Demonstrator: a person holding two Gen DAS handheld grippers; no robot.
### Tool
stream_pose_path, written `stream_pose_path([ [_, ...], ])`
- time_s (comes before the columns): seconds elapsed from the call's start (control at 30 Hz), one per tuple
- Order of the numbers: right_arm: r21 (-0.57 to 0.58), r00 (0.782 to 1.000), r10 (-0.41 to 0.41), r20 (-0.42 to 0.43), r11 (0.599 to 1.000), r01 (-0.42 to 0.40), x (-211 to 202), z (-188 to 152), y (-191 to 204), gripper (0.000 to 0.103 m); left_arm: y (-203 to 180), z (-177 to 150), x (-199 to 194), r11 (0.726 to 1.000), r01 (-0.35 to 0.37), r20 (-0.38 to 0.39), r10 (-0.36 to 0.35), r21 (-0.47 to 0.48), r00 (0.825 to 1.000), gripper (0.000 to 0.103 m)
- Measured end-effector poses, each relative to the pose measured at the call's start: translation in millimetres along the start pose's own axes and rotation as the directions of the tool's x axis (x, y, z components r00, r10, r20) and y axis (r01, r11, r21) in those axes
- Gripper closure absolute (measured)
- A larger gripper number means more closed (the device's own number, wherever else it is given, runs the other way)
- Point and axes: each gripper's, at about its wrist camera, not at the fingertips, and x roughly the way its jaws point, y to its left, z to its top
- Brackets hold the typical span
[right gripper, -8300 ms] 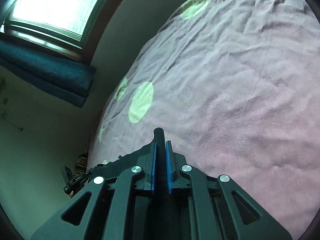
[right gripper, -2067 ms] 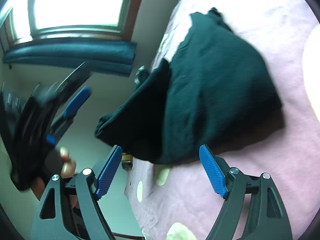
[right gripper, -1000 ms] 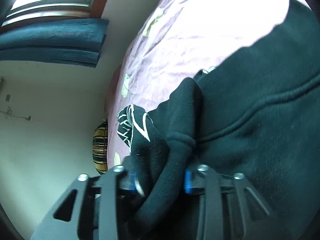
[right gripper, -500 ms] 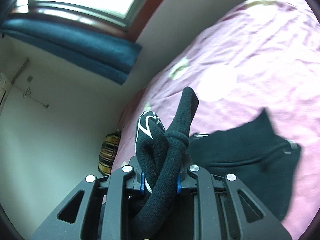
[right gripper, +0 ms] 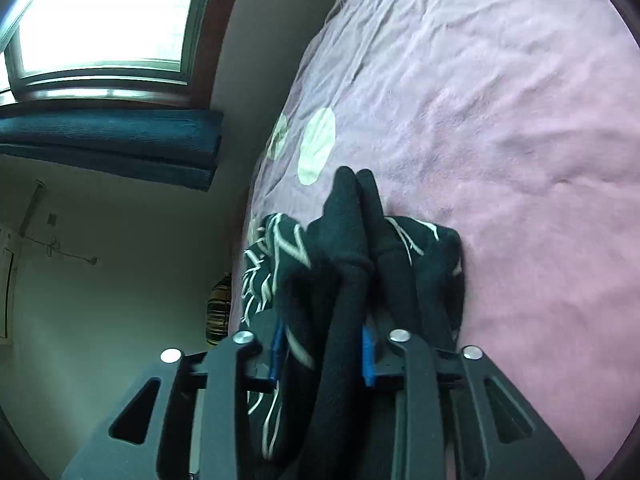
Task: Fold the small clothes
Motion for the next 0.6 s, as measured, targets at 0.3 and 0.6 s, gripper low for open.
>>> stream_pose_path([
  [0.3, -0.034, 0.999, -0.017, 0.05, 0.999, 0.019, -74, -96, 36, 0.036, 21, -54, -61, 0.991, -0.099, -0.004, 0.099, -0.091, 0.995, 0.023],
  [0.6, -0.032, 0.998, -0.032, -0.059, 0.999, 0.03, -38, -125, 60, 0.032, 61, -74, -58, 0.946, -0.165, -0.12, 0.136, -0.28, 0.983, 0.023],
])
